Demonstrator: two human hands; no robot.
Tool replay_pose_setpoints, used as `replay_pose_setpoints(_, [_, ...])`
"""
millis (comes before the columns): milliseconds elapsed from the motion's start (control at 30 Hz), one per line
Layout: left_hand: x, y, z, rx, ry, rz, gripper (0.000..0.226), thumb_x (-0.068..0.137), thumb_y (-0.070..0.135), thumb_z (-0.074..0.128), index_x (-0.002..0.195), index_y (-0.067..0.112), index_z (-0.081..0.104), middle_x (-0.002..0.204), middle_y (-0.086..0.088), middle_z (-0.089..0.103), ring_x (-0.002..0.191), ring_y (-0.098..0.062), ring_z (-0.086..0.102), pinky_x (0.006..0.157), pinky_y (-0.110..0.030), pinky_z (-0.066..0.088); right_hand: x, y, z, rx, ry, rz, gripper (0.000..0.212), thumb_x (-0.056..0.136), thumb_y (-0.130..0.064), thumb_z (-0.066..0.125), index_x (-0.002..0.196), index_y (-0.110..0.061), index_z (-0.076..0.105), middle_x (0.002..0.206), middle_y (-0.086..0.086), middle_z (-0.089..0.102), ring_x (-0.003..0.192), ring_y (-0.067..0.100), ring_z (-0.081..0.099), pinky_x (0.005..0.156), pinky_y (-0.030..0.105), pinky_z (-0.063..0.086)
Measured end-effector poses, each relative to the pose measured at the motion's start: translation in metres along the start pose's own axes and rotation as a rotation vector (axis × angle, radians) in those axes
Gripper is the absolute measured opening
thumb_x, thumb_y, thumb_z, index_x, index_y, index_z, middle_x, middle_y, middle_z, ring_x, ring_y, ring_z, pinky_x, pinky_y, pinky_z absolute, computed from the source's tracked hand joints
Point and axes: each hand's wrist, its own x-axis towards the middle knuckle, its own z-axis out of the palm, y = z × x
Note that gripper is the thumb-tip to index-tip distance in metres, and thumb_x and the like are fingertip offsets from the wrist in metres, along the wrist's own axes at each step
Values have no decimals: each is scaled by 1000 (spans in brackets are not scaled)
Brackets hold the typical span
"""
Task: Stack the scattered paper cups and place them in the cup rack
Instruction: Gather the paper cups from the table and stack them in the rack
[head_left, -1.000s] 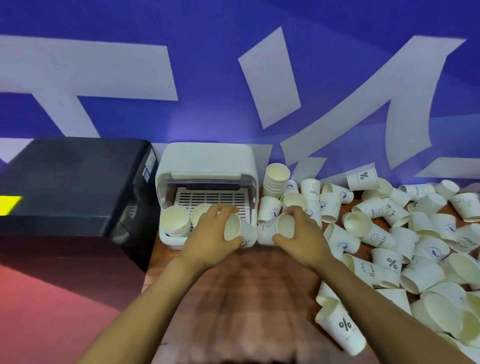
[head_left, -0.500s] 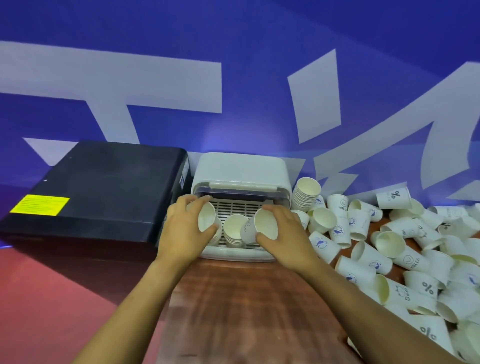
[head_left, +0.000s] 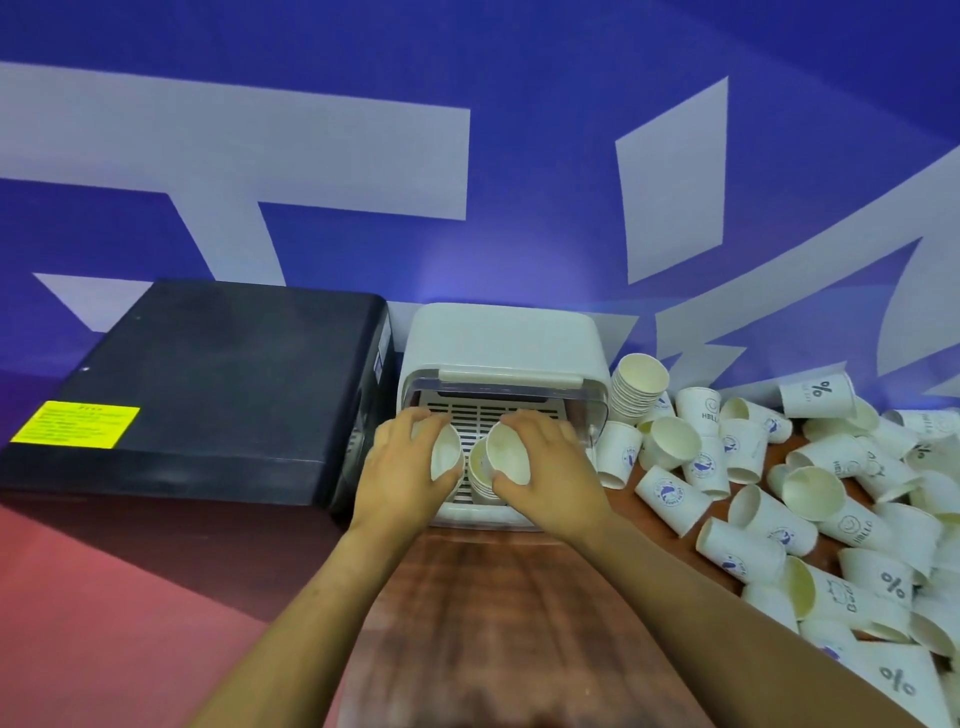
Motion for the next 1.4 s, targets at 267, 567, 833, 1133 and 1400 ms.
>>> replay_pose_setpoints(267, [10,-11,14,10,-29,-6,56,82,35,67,134,25,49,137,5,43,126,-19,36,101,-38,42,14,4,18,15,-60,93,58,77,-45,62,131,-28,46,133,-11,49,123,16,40,100,22,29])
replay_pose_setpoints(567, [10,-21,35,81,-137,-37,71,80,43,68,142,24,39,147,0,36,136,-22,30,107,-42,38,21,6,28,-127,-165,112,72,78,-54,62,140,-31,32,138,-7,48,129,18,37,103,33,32])
replay_pose_setpoints(833, [6,-21,32,130,-281,-59,81,85,46,61,149,36,12,160,3,10,147,-25,4,115,-46,19,9,18,29,-40,-203,76,76,82,-49,61,146,-32,25,157,-4,19,144,19,17,116,40,21])
replay_pose_setpoints(1133, [-15,50,43,-83,-43,287,51,81,26,62,131,24,51,131,3,49,124,-18,43,105,-36,37,-48,85,-9,6,-68,127,46,84,-35,56,127,-20,53,129,-2,51,115,19,50,99,31,41])
replay_pose_setpoints(1400, [-17,126,106,-40,-166,389,51,78,25,60,129,30,51,128,8,50,120,-13,43,102,-31,36,-88,172,-55,-70,-76,287,40,84,-34,62,122,-22,57,121,-3,57,111,20,54,89,33,44])
